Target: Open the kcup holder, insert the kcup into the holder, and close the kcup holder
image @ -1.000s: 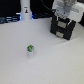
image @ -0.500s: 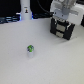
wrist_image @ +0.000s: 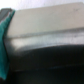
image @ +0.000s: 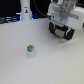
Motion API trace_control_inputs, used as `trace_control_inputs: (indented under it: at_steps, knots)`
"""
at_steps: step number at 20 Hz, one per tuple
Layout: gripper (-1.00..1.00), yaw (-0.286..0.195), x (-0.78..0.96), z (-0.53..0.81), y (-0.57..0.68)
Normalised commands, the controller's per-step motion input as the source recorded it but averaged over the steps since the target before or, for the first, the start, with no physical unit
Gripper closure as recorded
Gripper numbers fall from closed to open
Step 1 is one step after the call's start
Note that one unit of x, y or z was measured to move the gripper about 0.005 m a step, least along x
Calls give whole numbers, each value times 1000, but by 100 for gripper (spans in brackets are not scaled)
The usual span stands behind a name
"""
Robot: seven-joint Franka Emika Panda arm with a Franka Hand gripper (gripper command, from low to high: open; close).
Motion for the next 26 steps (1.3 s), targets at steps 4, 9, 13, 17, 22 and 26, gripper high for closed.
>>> trace_control_inputs:
  at_steps: [4,9,13,17,22,26]
  knots:
    - [100,-85,918,123,-402]
    - [100,-69,893,122,-399]
    - [100,-66,844,141,-425]
    - [100,-74,821,158,-428]
    - [-100,-71,526,142,-289]
    - [-100,-68,145,241,-100]
